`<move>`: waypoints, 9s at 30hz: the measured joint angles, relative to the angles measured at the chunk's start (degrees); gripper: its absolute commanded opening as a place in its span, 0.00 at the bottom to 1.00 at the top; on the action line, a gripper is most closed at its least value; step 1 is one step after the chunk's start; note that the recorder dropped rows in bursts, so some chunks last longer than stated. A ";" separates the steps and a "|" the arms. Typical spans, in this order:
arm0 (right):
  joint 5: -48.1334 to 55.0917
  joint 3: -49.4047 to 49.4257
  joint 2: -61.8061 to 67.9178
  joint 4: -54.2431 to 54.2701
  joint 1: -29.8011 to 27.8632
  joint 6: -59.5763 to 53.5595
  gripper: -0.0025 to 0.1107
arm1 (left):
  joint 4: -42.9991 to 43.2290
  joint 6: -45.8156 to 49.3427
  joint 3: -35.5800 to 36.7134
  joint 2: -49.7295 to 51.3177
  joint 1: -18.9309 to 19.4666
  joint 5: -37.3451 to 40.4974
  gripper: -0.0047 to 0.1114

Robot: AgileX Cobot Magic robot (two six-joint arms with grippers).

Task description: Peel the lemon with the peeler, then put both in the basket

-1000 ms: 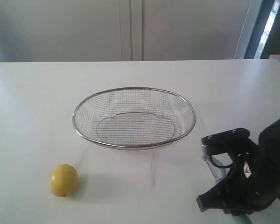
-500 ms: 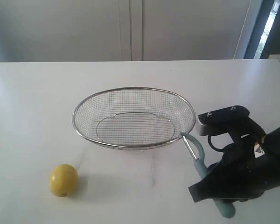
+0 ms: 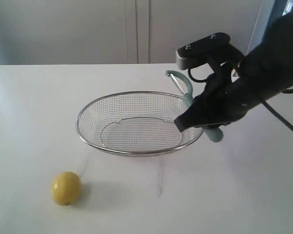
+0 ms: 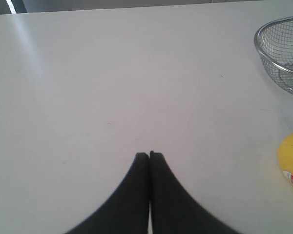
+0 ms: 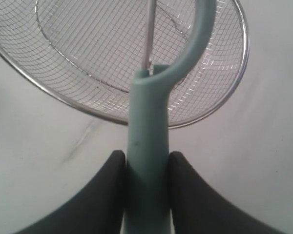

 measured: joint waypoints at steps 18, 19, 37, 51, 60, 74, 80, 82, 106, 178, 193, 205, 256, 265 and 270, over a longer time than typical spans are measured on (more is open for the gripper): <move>-0.31 -4.13 7.52 0.94 0.00 0.00 0.02 | 0.00 0.00 0.00 0.00 0.00 0.00 0.04; -0.31 -4.13 7.52 0.94 0.00 0.00 0.02 | 0.00 0.00 0.00 0.00 0.00 0.00 0.04; -0.31 -4.13 7.52 0.94 0.00 0.00 0.02 | 0.00 0.00 0.00 0.00 0.00 0.00 0.04; -0.36 -4.13 7.52 0.94 0.00 0.00 0.02 | 0.00 0.00 0.00 0.00 0.00 0.00 0.04; -0.59 -4.13 7.52 0.94 0.00 0.00 0.02 | 0.00 0.35 0.00 0.00 0.00 -0.87 0.04; -0.63 -4.13 7.52 0.94 0.00 0.00 0.02 | 0.00 -7.11 0.00 0.00 0.00 -15.94 0.04; -0.72 -4.13 7.52 0.94 0.00 0.00 0.02 | 0.00 -18.93 0.00 0.00 0.00 -26.55 0.04; -0.72 -4.13 7.52 0.94 0.00 0.00 0.02 | 0.00 -20.19 -2.09 0.00 0.00 -18.80 0.04; -0.72 -4.13 7.52 0.94 0.00 0.00 0.02 | -47.85 36.17 -36.86 44.84 -3.03 26.05 0.04; -1.12 -4.13 7.52 0.94 0.00 0.93 0.02 | 12.87 -50.63 -56.92 95.35 -37.69 26.80 0.83; -1.12 -4.13 7.52 0.94 0.00 0.93 0.02 | 11.59 -50.85 -56.92 98.51 -37.69 23.66 0.83; -1.12 -4.13 7.52 0.94 0.00 0.93 0.02 | 11.59 -52.34 -55.65 98.67 -37.69 22.62 0.83; -1.12 -4.13 7.52 0.94 0.00 0.93 0.02 | 12.26 -11.52 -52.86 76.63 -37.69 23.90 0.04; -1.12 -4.13 7.52 0.94 0.00 0.93 0.02 | -3.68 22.92 -47.45 64.58 -37.69 6.47 0.04; -1.12 -4.13 7.52 0.94 0.00 0.93 0.02 | -11.33 36.13 -46.81 62.12 -37.69 1.71 0.04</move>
